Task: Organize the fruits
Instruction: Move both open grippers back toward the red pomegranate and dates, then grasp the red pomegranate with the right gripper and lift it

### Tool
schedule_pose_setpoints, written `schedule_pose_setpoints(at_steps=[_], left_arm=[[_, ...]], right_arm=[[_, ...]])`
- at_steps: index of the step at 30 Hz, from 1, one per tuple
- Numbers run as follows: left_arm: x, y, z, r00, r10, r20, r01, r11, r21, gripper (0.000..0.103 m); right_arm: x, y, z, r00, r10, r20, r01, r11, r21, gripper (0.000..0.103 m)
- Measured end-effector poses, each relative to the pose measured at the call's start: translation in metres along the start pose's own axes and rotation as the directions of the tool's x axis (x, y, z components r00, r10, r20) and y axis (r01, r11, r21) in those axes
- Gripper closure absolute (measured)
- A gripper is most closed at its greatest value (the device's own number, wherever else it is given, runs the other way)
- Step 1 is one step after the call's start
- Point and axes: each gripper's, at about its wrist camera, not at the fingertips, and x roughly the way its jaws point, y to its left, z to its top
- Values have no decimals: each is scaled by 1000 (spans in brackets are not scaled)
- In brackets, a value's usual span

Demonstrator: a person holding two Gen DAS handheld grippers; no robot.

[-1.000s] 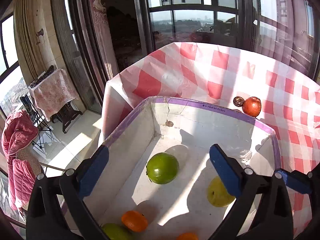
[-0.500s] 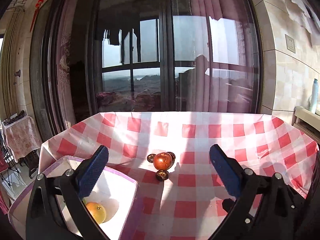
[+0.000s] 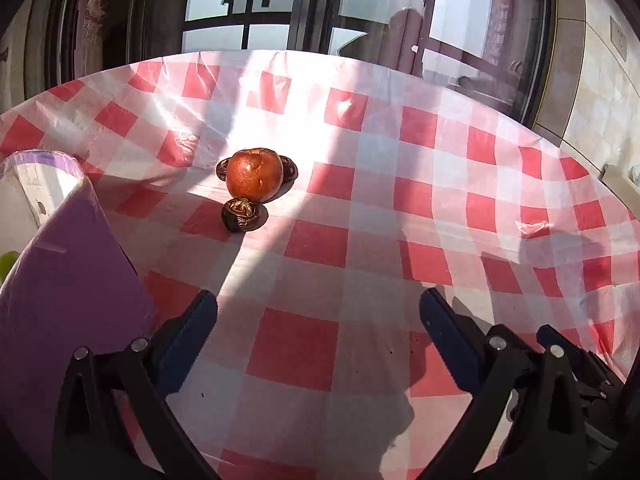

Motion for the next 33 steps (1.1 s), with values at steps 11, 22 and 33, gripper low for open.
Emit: schedule_pose_setpoints(at_steps=[11, 22, 33], left_arm=[[37, 30, -4, 995, 2, -103, -8, 998, -58, 2], [35, 27, -4, 997, 1, -83, -6, 998, -56, 2], [33, 28, -3, 998, 2, -62, -6, 998, -67, 2]], right_arm=[[51, -16, 49, 997, 81, -6, -80, 991, 103, 16], [158, 124, 112, 864, 393, -315, -464, 865, -194, 20], [218, 230, 112, 858, 195, -476, -418, 803, -424, 18]])
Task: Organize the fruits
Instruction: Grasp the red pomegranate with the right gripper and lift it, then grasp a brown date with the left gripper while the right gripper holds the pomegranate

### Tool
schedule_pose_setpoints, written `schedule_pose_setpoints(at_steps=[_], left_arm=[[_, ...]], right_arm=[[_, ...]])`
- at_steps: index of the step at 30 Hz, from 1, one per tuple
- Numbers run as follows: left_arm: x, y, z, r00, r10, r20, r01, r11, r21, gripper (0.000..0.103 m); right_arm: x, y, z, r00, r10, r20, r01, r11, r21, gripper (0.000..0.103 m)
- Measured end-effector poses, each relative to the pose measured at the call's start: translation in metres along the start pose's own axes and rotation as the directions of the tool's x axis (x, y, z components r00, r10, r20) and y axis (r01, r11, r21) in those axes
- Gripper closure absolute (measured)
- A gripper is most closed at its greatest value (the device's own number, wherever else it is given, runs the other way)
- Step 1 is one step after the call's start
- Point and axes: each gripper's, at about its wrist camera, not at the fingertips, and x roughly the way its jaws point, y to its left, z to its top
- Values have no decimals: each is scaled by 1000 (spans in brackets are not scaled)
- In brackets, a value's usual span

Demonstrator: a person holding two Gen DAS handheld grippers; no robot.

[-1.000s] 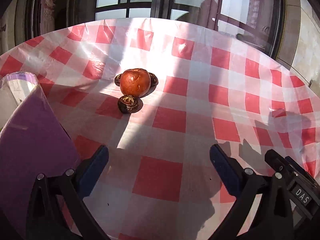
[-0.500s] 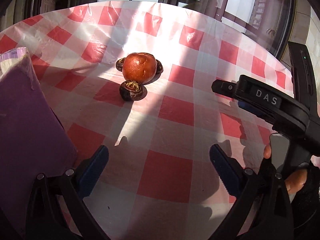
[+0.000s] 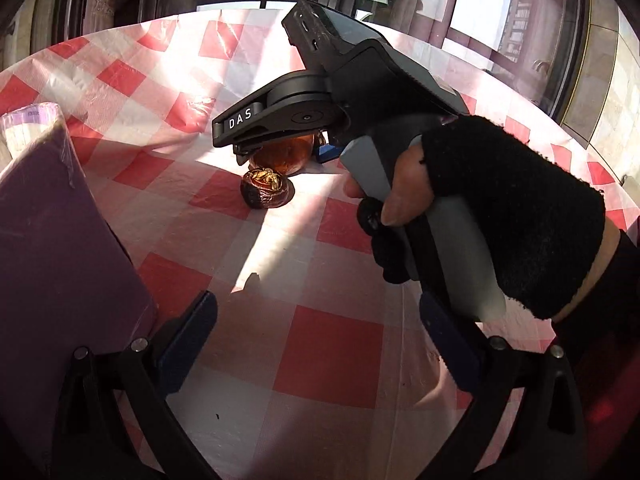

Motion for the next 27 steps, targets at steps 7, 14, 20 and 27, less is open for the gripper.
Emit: schedule_pose_setpoints(at_steps=[7, 14, 20, 27], left_arm=[[-1, 2, 1, 1000, -7, 4, 7, 1000, -13, 2], [0, 4, 2, 1000, -7, 0, 7, 1000, -14, 2], [-1, 1, 2, 1000, 0, -7, 0, 1000, -4, 2], [3, 2, 0, 999, -2, -32, 2, 1000, 3, 2]], right_arm=[[5, 22, 5, 991, -132, -25, 129, 988, -87, 38], [-54, -74, -50, 990, -130, 50, 121, 981, 154, 39], [-118, -143, -160, 962, -177, 206, 82, 913, 400, 39], [-161, -138, -213, 874, -273, 401, 9, 836, 549, 38]])
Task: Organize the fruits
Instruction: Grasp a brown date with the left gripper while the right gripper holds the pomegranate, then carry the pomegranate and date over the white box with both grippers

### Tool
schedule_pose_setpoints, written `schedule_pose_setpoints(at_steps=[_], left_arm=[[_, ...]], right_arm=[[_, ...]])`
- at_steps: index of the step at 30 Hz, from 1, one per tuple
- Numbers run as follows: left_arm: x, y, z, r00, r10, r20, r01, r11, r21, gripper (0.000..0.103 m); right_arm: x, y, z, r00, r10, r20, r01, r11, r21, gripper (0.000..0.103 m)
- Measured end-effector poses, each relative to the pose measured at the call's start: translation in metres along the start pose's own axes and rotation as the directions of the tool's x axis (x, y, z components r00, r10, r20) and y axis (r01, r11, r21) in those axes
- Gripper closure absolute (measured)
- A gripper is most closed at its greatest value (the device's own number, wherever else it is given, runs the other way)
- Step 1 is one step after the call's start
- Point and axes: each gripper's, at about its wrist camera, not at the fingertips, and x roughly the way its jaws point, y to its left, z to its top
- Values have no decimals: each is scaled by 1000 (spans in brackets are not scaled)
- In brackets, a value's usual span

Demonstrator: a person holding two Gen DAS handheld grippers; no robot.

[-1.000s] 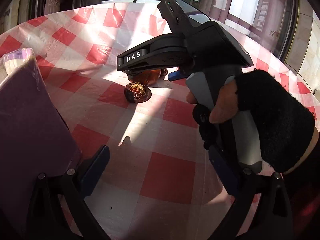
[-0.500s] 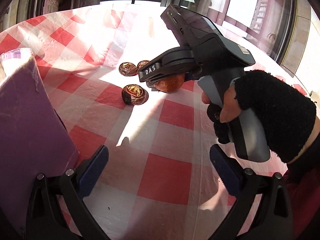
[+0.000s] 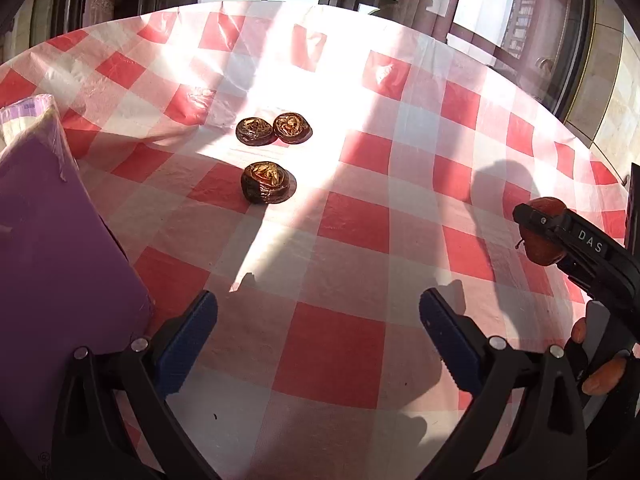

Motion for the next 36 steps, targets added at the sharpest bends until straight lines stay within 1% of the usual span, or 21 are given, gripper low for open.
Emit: schedule_pose_setpoints(at_steps=[1, 3, 5, 7, 8, 10, 12, 13, 16, 17, 18, 19, 20, 21, 23, 26, 28, 29, 31, 33, 36], left_arm=[[0, -2, 0, 1000, 4, -3, -4, 1000, 3, 2], [4, -5, 1, 999, 32, -19, -32, 999, 11, 2], [13, -5, 9, 998, 34, -52, -35, 999, -9, 2], [25, -4, 21, 994, 85, -68, -88, 995, -44, 2], [33, -6, 27, 991, 97, -91, -102, 993, -56, 2], [53, -13, 42, 976, 174, -129, -179, 983, -31, 3], [67, -16, 57, 962, 252, -107, -256, 966, -25, 4], [75, -15, 65, 954, 279, -115, -284, 959, -29, 4], [96, -5, 81, 943, 286, -169, -300, 952, -64, 17], [98, -1, 84, 939, 304, -159, -318, 945, -70, 23], [99, 2, 87, 940, 307, -152, -320, 944, -73, 26], [99, 2, 88, 941, 310, -139, -321, 945, -65, 39], [97, 2, 87, 943, 309, -127, -318, 947, -53, 58], [93, 0, 85, 950, 290, -118, -296, 954, -39, 63], [83, -2, 76, 960, 257, -115, -262, 964, -37, 63], [52, 0, 49, 985, 137, -105, -147, 984, -96, 63], [31, 1, 26, 995, 59, -81, -68, 991, -112, 63], [23, 1, 17, 997, 39, -70, -47, 993, -108, 63], [11, 1, 3, 998, 35, -46, -39, 995, -90, 63], [4, 2, 2, 1000, 14, -24, -16, 996, -90, 63], [7, 0, 4, 999, 22, -26, -24, 997, -80, 63]], right_arm=[[0, -1, 0, 1000, 17, 6, -18, 1000, 8, 38], [2, -6, 3, 1000, 20, 11, -20, 999, 32, 38], [4, -9, 3, 999, 35, 7, -35, 999, 39, 38], [4, -10, 3, 999, 36, 0, -36, 998, 44, 38], [3, -11, 2, 999, 40, 0, -40, 998, 42, 38], [3, -12, 2, 999, 42, -6, -42, 998, 47, 38], [5, -11, 1, 999, 40, -17, -39, 998, 41, 38], [6, -10, 1, 999, 41, -22, -40, 998, 39, 38], [8, -11, 1, 999, 41, -30, -40, 998, 39, 38], [8, -11, 1, 999, 41, -32, -40, 998, 37, 38], [8, -10, 1, 999, 41, -34, -40, 999, 36, 38], [8, -11, 1, 999, 42, -34, -41, 999, 36, 38], [8, -11, 1, 999, 43, -33, -42, 998, 36, 38], [8, -11, 1, 999, 42, -32, -41, 999, 36, 38], [8, -10, 1, 999, 45, -31, -44, 998, 35, 38], [7, -11, 1, 998, 50, -25, -49, 998, 36, 38], [7, -10, 1, 998, 55, -23, -54, 998, 34, 38], [6, -10, 0, 998, 56, -22, -55, 998, 34, 38], [5, -10, 0, 998, 59, -18, -58, 998, 35, 38], [4, -9, 0, 998, 65, -14, -64, 997, 32, 38], [4, -9, 0, 998, 64, -16, -63, 997, 33, 38]])
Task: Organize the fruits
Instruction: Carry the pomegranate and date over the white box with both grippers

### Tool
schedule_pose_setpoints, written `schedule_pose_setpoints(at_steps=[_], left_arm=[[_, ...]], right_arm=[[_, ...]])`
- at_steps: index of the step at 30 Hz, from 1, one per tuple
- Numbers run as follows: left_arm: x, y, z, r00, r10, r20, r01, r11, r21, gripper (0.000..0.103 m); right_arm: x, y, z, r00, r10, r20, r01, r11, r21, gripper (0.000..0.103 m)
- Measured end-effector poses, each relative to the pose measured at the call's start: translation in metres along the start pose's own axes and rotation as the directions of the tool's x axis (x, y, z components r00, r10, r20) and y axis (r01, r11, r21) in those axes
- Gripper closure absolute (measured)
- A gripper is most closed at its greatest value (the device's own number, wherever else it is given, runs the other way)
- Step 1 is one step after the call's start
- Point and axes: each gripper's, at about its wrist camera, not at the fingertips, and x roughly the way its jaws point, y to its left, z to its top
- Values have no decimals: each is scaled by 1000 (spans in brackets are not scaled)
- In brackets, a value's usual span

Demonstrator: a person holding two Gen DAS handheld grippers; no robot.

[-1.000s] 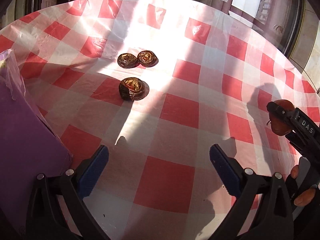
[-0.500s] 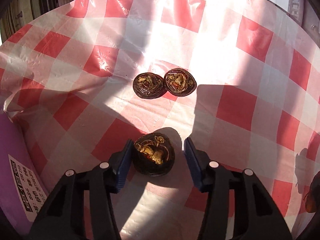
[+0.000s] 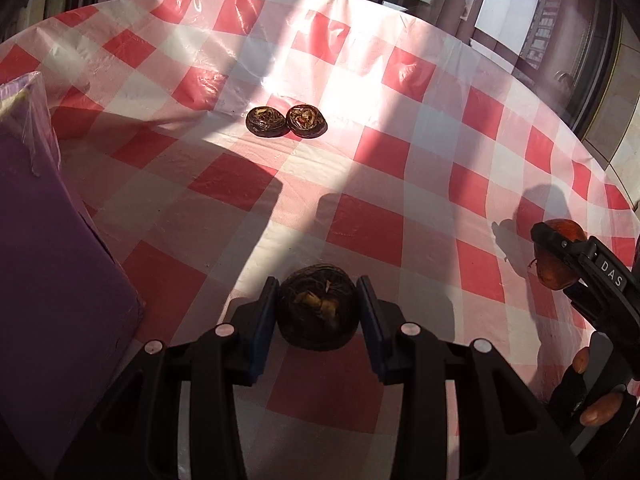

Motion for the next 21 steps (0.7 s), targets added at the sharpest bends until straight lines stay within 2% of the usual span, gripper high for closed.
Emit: schedule_pose_setpoints(at_steps=[3, 8, 16, 21], left_arm=[[-1, -4, 0, 1000, -10, 2, 10, 1000, 21, 63], [3, -2, 2, 1000, -24, -6, 24, 1000, 15, 63], [-1, 2, 1, 999, -43, 14, 43, 999, -11, 63], [-7, 8, 1, 997, -63, 44, 64, 997, -39, 63]], right_arm=[[0, 0, 0, 1000, 0, -3, 0, 1000, 1, 38], [3, 0, 0, 1000, -12, -18, 12, 1000, 3, 38], [0, -4, 0, 999, -36, 5, 36, 999, 31, 38], [-6, -3, -3, 993, -115, 19, 114, 992, 53, 38]])
